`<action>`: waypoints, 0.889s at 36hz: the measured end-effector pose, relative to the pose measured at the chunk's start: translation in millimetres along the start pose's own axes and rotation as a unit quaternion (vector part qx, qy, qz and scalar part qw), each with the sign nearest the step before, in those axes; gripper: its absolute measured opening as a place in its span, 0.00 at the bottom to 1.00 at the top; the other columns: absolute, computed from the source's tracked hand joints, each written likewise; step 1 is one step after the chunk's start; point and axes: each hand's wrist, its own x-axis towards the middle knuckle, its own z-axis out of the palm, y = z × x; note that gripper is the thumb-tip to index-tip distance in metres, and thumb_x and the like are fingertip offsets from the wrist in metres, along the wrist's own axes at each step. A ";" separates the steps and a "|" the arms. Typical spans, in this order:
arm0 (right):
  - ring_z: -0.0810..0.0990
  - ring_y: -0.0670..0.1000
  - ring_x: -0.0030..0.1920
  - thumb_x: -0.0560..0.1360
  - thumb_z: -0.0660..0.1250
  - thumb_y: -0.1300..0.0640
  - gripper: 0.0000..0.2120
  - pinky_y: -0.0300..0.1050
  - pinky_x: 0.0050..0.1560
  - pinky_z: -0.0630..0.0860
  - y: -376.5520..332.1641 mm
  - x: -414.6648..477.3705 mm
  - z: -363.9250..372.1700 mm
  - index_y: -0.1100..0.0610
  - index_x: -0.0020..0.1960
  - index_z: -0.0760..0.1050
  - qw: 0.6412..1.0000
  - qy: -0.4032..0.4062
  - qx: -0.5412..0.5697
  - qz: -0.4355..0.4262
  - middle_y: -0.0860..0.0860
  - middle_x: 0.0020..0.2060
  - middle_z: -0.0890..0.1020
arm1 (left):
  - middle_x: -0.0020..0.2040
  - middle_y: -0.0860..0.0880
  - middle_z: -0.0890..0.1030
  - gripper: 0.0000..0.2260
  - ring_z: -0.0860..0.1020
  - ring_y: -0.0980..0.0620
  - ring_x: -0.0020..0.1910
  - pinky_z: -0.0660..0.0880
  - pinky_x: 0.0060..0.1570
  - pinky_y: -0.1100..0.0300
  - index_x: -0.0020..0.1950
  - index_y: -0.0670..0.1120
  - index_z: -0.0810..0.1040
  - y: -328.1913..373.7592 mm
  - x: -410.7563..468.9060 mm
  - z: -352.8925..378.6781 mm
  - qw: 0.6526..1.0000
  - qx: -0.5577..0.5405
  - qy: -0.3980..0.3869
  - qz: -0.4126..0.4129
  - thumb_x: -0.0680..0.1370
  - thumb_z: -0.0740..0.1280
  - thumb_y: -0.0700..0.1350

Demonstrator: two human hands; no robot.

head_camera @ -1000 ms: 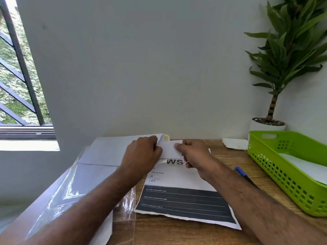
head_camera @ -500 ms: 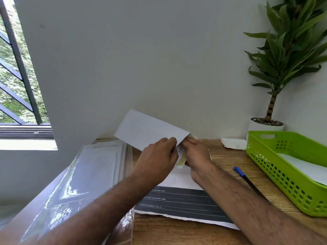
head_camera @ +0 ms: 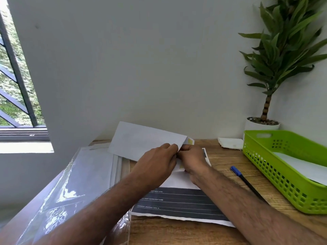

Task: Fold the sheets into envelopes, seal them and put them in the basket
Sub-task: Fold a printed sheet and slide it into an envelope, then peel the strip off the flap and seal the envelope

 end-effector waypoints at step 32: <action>0.77 0.47 0.51 0.73 0.69 0.62 0.13 0.26 0.38 0.67 -26.3 -47.4 -72.0 0.55 0.57 0.80 0.961 0.112 -0.188 -0.170 0.47 0.52 0.80 | 0.31 0.40 0.83 0.32 0.80 0.45 0.24 0.71 0.26 0.64 0.41 0.38 0.77 -3.9 -5.5 -33.3 0.792 -0.384 -0.152 -0.449 0.79 0.57 0.68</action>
